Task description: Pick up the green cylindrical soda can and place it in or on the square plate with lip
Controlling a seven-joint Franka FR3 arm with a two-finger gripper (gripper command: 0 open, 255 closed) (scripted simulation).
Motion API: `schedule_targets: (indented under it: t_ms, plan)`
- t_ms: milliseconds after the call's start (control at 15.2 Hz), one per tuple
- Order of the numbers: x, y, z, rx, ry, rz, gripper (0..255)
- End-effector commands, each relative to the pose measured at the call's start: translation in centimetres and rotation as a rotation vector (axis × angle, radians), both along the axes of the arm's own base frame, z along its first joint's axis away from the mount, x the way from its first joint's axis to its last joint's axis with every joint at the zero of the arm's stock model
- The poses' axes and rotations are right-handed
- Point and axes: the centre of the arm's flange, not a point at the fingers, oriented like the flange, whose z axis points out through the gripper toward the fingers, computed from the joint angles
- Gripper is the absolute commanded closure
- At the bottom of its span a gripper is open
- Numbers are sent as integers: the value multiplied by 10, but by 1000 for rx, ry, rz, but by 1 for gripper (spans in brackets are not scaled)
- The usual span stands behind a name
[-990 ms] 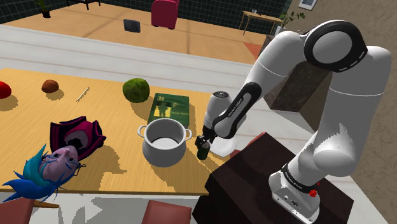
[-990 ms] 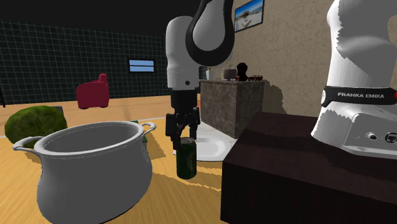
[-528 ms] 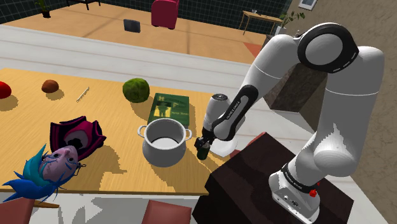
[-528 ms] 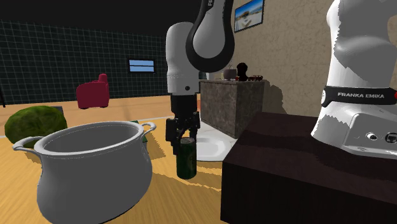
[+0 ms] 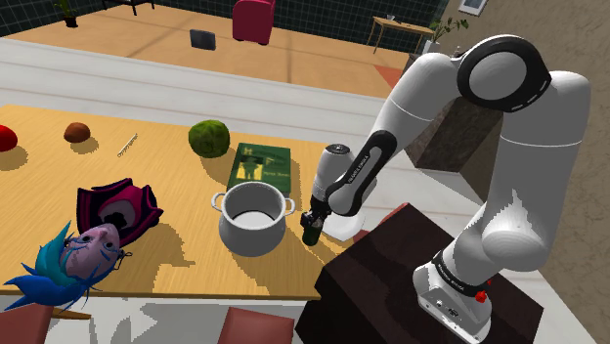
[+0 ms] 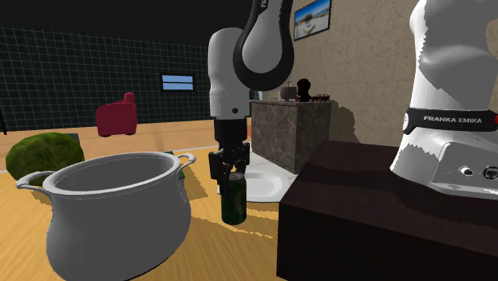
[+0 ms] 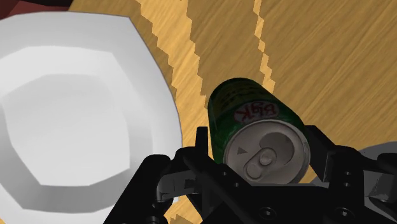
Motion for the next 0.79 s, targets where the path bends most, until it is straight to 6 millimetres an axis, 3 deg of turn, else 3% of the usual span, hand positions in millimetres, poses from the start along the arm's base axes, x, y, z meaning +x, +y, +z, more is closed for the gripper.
schedule_targets:
  t_ms: [0, 198, 726]
  plan:
    - [0, 0, 0, 0, 1, 1, 255]
    - [0, 0, 0, 0, 1, 1, 255]
    - [0, 0, 42, 0, 1, 1, 255]
